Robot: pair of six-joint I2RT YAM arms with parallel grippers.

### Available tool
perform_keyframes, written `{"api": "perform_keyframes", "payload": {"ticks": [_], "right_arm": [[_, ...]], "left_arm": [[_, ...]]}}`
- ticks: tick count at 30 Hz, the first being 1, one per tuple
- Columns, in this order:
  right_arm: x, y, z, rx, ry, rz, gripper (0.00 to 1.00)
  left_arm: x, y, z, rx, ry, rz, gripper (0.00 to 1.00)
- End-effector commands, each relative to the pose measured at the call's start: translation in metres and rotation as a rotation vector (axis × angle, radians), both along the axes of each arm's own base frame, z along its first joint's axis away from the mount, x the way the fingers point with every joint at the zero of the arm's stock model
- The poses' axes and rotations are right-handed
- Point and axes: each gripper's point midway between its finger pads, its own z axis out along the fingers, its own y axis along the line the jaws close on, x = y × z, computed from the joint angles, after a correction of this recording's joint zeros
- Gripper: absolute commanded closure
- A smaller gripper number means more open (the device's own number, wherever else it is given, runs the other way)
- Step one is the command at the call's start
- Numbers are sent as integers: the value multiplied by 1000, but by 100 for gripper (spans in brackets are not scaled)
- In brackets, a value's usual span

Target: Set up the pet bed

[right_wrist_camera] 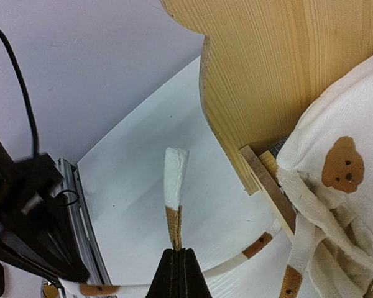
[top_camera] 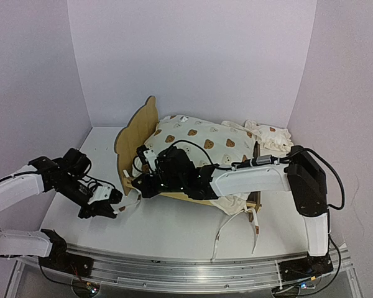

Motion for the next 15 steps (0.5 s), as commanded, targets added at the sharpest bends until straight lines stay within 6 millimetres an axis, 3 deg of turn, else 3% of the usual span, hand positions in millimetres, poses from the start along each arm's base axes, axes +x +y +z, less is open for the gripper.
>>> {"api": "perform_keyframes", "payload": {"ticks": [1,7,8,15], "right_arm": [[-6,8,18,68,41,-4,100],[-12,2,8,44,54,-22,100],[-12,2,6,41,55,-22,100],[-14,2,-1,24,46,-9,100]], "left_arm": [[-8,-18,-25,38,-72,-132,100],[-12,-28,-30,9,-53,-150,100],[-13,-29,-31,4,-51,-159,96],[-23,-35,-10,-68,16,-132,43]]}}
